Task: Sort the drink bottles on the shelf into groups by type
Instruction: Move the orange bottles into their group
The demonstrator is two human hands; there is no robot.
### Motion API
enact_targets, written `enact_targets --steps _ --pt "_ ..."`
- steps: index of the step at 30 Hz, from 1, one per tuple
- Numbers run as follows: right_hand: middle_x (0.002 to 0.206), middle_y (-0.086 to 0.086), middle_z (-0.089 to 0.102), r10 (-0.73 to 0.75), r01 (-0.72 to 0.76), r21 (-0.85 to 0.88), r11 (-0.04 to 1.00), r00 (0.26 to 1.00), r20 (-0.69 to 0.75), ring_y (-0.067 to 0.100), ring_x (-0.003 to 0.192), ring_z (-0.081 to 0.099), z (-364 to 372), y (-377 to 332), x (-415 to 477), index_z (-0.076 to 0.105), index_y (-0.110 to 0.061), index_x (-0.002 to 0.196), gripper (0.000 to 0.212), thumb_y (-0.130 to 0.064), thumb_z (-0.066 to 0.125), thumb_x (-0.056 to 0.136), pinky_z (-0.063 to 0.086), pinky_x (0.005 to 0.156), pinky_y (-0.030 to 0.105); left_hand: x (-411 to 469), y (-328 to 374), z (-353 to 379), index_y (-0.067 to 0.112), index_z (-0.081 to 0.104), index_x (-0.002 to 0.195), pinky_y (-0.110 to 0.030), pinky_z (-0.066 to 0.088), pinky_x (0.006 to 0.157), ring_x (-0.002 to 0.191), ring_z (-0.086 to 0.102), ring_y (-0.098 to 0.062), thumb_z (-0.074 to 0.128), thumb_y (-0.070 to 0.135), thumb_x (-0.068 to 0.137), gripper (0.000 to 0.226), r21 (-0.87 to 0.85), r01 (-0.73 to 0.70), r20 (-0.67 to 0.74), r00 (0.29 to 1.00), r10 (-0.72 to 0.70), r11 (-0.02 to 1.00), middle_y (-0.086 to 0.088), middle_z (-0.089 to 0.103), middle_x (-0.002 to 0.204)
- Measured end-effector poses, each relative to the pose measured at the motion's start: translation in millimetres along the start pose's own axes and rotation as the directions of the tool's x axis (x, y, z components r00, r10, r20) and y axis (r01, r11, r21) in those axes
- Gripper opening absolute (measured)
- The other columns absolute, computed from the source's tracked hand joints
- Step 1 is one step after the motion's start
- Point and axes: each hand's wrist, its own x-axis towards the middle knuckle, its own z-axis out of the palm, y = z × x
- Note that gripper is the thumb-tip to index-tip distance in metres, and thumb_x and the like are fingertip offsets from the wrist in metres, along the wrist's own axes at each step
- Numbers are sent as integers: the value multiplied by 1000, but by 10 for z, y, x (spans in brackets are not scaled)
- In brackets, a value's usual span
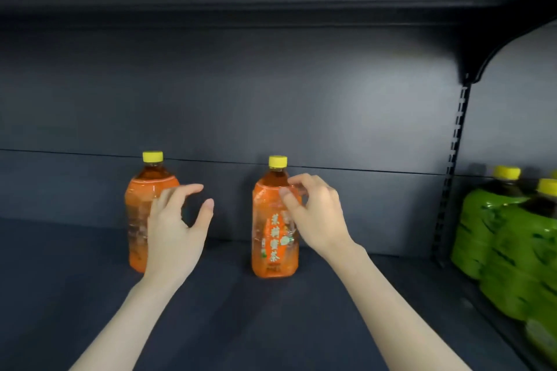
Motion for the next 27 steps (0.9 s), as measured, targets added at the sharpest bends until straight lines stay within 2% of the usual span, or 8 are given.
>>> enact_targets --steps 4,8,11,15,17,20,24,27 --pt "123 -1 56 31 -43 -95 995 992 -123 18 116 46 351 -57 50 59 -17 122 33 -33 58 93 38 87 29 235 -459 -60 16 52 120 -47 17 106 130 31 -29 68 33 80 46 150 42 -147 989 -20 988 -4 41 137" --pt "131 5 48 57 -99 -132 986 957 -286 21 119 38 644 -94 12 50 -13 132 47 -23 63 88 40 98 39 399 -817 -48 10 34 137 -52 18 108 136 25 -33 80 30 70 83 89 109 -125 987 -98 990 -11 26 148" --pt "147 5 36 281 -271 72 960 921 -269 23 132 34 753 -101 -6 29 -17 147 68 -34 62 90 35 107 42 484 -1014 18 9 26 142 -55 28 104 133 29 -36 82 33 68 96 35 135 -59 989 -133 990 -16 27 147" --pt "145 -2 41 534 -460 444 769 844 -51 24 129 47 849 -111 -42 4 -32 152 94 -52 64 84 41 107 47 581 -1161 79 9 30 140 -54 31 99 125 35 -39 83 33 66 95 39 146 -23 989 -145 988 -21 36 137" --pt "142 -2 45 580 -509 414 755 813 -59 26 125 51 915 -96 -50 8 -34 151 104 -67 66 72 42 105 51 597 -1184 109 13 30 139 -52 32 101 124 39 -36 83 36 66 93 -32 148 52 988 -146 989 -17 40 136" --pt "133 0 53 614 -547 382 745 786 -72 24 116 58 988 -51 -38 31 -29 143 118 -84 67 44 48 99 53 599 -1204 142 22 26 141 -47 42 97 120 46 -25 79 41 69 91 -210 189 194 970 -148 959 -5 44 137" --pt "115 1 66 594 -525 508 683 804 34 19 101 66 1053 -29 -57 50 -22 126 95 -71 71 48 52 92 42 501 -1172 192 27 32 134 -31 48 81 106 56 -15 68 50 68 79 -403 347 419 893 -166 847 5 52 124" --pt "115 1 67 595 -547 534 645 798 99 20 100 67 1057 -2 -39 49 -22 129 99 -69 71 44 53 91 41 378 -1117 278 29 34 133 -31 47 79 102 58 -15 59 58 65 77 -429 524 559 794 -239 736 7 54 117"
